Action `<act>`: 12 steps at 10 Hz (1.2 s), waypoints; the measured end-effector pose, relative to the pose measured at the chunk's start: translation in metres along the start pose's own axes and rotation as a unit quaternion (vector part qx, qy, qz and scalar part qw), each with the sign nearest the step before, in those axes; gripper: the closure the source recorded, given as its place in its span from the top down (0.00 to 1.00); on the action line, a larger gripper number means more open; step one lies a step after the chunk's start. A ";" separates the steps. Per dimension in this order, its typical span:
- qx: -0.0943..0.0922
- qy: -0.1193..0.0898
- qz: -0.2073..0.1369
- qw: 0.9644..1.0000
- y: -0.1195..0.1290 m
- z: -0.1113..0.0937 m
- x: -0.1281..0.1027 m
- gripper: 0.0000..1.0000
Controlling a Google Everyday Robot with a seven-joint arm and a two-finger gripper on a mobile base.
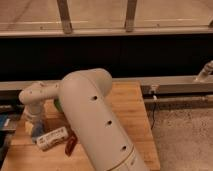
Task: Wipe the white sponge on the table
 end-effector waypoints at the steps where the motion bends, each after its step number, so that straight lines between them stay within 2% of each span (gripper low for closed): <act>1: 0.000 0.000 0.000 1.000 0.000 -0.002 0.000 0.46; 2: 0.000 0.000 0.000 1.000 0.000 -0.003 0.000 0.33; 5: 0.000 0.001 -0.001 1.000 0.001 -0.003 0.001 0.04; 6: 0.002 0.005 -0.005 1.000 0.002 -0.004 0.001 0.00; 9: 0.007 0.006 -0.014 1.000 0.006 -0.003 -0.002 0.00; 12: 0.019 0.007 -0.002 1.000 0.003 -0.013 0.016 0.00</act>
